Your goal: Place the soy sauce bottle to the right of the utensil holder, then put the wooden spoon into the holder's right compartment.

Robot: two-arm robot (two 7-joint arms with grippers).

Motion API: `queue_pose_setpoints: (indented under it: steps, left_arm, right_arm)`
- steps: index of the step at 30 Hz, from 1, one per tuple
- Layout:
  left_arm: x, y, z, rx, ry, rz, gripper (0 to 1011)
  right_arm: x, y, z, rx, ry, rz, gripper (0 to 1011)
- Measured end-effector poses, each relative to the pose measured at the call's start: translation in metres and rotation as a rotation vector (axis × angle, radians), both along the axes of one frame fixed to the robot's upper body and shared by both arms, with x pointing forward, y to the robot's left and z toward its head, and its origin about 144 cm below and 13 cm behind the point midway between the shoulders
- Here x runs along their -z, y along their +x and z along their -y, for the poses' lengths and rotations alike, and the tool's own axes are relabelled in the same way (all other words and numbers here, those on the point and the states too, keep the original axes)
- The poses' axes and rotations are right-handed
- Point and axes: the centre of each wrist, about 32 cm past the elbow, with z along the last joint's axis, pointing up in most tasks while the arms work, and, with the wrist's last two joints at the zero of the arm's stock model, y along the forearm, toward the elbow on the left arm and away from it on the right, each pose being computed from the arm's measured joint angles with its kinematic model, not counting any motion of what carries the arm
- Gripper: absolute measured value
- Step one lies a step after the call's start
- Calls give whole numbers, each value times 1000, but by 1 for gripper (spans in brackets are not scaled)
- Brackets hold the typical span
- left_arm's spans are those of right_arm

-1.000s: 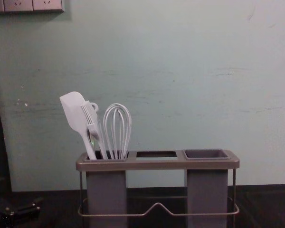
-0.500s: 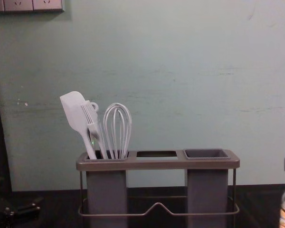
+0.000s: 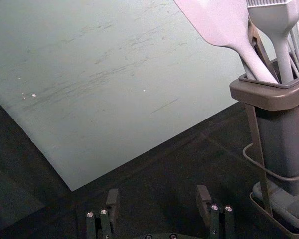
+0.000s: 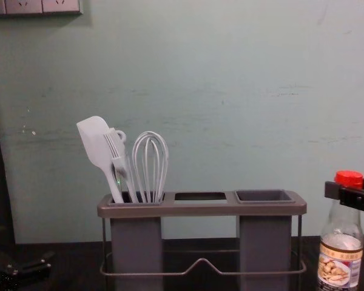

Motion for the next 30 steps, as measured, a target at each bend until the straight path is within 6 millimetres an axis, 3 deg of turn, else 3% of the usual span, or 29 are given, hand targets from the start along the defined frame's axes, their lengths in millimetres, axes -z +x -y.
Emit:
queue_pose_setpoints:
  steps: [9, 30]
  left_arm:
    - [0, 0, 0, 0, 0, 0, 1011]
    - [0, 0, 0, 0, 0, 0, 1011]
  right_arm:
    - [-1, 12, -5, 9, -3, -6, 383]
    - [5, 18, -10, 10, -17, -21, 383]
